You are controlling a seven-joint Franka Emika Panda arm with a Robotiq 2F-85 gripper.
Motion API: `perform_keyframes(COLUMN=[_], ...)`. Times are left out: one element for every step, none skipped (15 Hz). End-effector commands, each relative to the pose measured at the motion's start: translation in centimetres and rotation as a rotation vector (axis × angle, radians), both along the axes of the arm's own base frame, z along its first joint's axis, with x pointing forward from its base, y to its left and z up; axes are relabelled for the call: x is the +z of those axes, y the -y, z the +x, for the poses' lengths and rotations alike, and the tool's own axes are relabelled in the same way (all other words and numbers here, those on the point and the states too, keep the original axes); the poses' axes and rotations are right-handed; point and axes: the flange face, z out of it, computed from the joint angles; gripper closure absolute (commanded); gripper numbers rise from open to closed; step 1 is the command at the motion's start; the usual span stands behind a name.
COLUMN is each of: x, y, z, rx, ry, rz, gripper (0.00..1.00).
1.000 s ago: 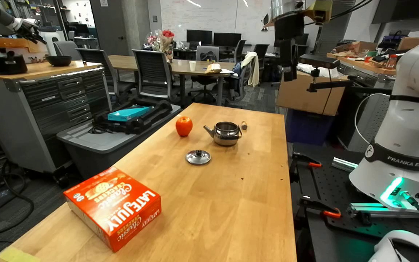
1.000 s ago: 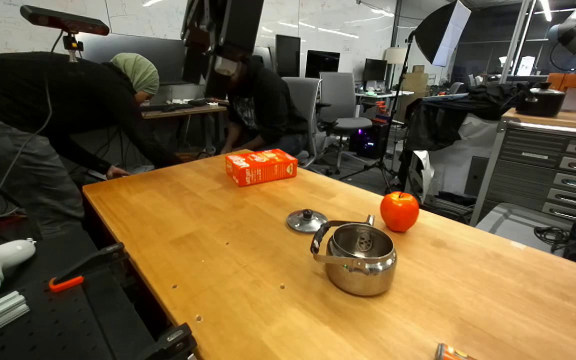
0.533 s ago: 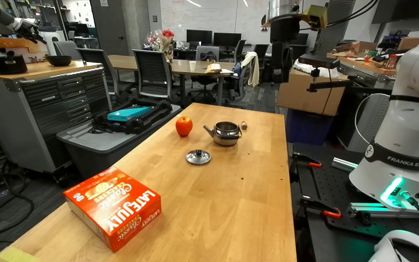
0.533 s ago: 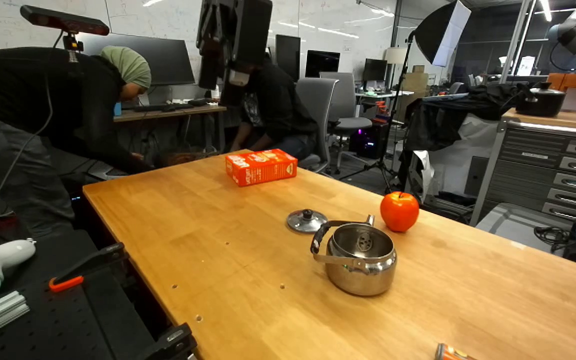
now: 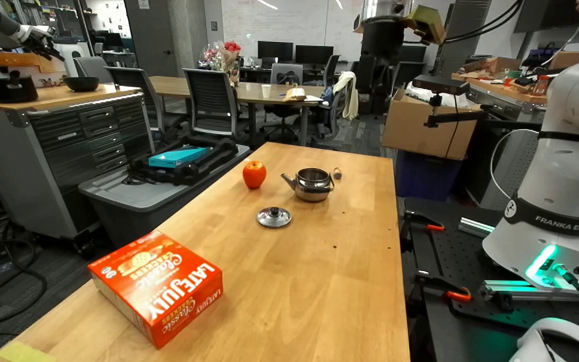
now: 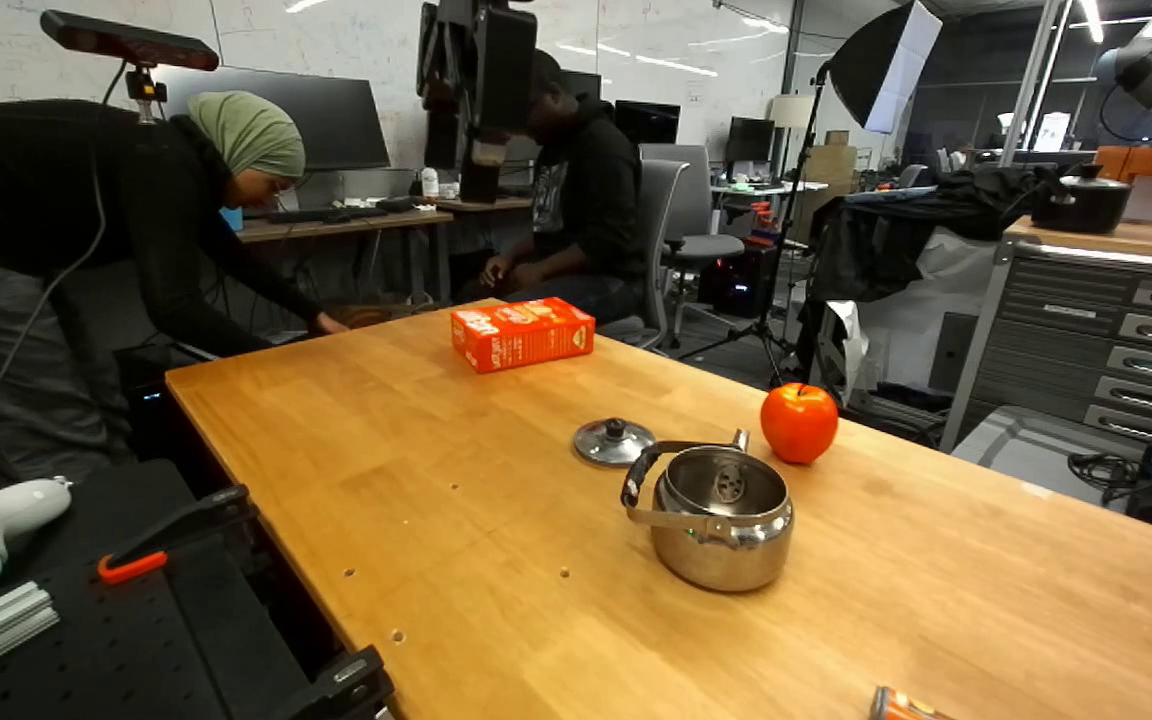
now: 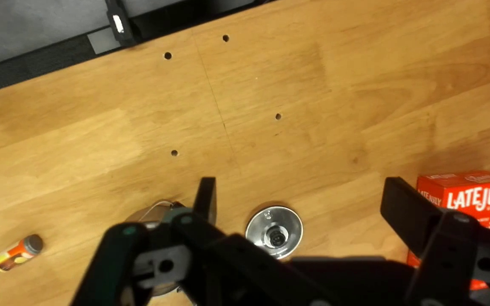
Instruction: Pick up the lid and put it on the kettle
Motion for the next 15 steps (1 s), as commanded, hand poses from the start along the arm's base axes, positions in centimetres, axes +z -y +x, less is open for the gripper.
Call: perform_keyframes(x=[0.8,0.8,0.7,0.6,0.4,0.2,0.0,-0.1,-0.3,-0.4,-0.6,-0.7,-0.8,-0.9,-1.0], y=[-2.4,-2.9,-3.4,-3.7,-3.9,-4.1,-4.2,-4.3,-4.3,-4.3,-4.2,-4.2,-4.2,-4.2,-4.2], z=[2.7,3.5,4.1,5.0,5.7,6.6,7.2,8.0,8.8,9.5,10.3,11.1,11.8,12.6,13.3], rx=[-0.046,-0.056,-0.062,-0.07,-0.08,-0.092,-0.101,-0.109,-0.117,-0.123,-0.128,-0.134,-0.139,-0.142,-0.143], ry=[0.053,0.063,0.072,0.079,0.081,0.077,0.076,0.072,0.071,0.067,0.068,0.068,0.068,0.07,0.075], rz=[0.003,-0.001,-0.009,-0.018,-0.028,-0.037,-0.04,-0.044,-0.045,-0.045,-0.045,-0.044,-0.041,-0.038,-0.034], gripper=[0.0,0.0,0.0,0.0,0.0,0.0,0.0,0.0,0.0,0.0,0.0,0.0,0.0,0.0,0.0])
